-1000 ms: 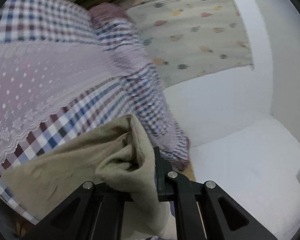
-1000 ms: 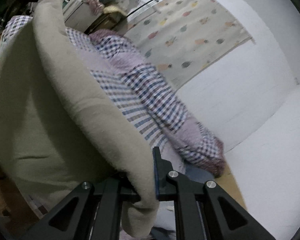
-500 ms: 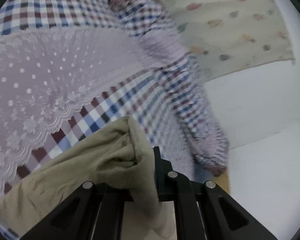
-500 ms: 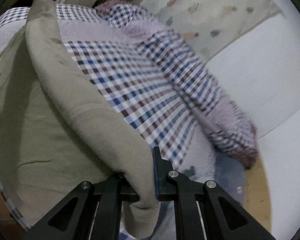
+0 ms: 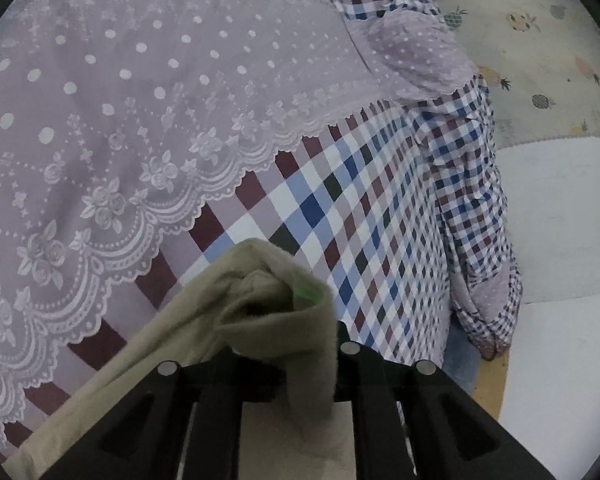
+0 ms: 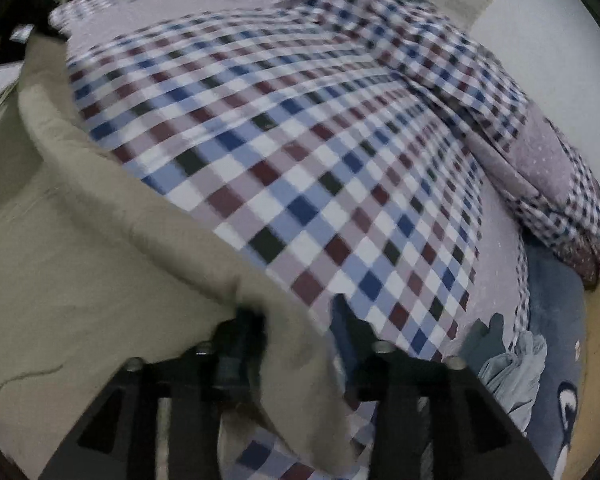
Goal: Fold clothes
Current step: 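Lift the khaki shirt with both grippers and lay it across the bed, then release the shirt with both grippers and smooth it flat on the bed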
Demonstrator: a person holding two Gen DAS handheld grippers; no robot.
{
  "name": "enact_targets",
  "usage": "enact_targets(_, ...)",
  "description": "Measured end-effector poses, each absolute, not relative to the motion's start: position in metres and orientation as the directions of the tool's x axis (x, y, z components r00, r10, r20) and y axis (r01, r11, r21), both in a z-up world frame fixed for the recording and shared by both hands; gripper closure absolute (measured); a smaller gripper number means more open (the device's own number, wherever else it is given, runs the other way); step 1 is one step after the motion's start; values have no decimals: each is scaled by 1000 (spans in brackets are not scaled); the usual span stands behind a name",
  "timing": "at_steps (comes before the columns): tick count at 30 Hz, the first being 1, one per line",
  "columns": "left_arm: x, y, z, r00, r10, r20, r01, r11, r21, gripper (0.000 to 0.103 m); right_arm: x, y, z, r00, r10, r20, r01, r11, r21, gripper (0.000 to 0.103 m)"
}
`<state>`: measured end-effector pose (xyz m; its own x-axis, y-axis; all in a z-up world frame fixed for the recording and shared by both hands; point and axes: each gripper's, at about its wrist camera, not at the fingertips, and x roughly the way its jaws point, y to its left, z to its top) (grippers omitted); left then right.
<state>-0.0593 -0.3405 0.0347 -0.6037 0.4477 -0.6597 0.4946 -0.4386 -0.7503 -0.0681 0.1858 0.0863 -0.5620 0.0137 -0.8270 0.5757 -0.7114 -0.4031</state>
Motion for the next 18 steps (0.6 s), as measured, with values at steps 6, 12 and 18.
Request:
enact_targets(6, -45, -340, 66, -667, 476, -573, 391, -430, -814, 45, -83, 213, 102, -692, 189, -697, 294, -808, -510, 41)
enact_targets(12, -10, -371, 105, -773, 378, -510, 348, -419, -839, 19, -42, 223, 116, -702, 132, -700, 278, -854, -440, 41)
enact_targets(18, 43, -389, 121, -793, 307, -526, 351, -476, -806, 18, 52, 221, 127, -730, 28, -683, 304, -881, -361, 40)
